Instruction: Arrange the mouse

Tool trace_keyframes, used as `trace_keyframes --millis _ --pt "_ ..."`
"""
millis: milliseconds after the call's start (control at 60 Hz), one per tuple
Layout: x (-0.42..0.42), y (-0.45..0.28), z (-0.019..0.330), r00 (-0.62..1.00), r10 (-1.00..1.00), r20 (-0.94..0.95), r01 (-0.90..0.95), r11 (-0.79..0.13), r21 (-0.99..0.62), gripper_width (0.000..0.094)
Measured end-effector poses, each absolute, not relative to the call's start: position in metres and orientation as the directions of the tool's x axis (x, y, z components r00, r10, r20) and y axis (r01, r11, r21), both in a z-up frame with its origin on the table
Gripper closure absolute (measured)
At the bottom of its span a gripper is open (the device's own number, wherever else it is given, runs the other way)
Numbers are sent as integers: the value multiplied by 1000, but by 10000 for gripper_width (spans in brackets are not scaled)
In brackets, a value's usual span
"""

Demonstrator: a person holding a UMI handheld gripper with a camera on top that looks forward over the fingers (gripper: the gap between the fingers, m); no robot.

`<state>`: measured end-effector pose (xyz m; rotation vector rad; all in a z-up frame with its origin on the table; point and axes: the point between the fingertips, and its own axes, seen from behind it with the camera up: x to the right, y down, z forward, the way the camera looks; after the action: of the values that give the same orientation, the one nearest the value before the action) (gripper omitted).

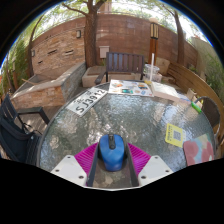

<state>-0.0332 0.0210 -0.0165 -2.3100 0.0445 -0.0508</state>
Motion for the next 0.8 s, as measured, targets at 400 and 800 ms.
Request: trace_keyframes --millis 400,800 --pt "-44 17 92 996 82 -27 24 -562 -827 569" --pt "238 -56 143 988 -156 17 -60 -478 -876 573"
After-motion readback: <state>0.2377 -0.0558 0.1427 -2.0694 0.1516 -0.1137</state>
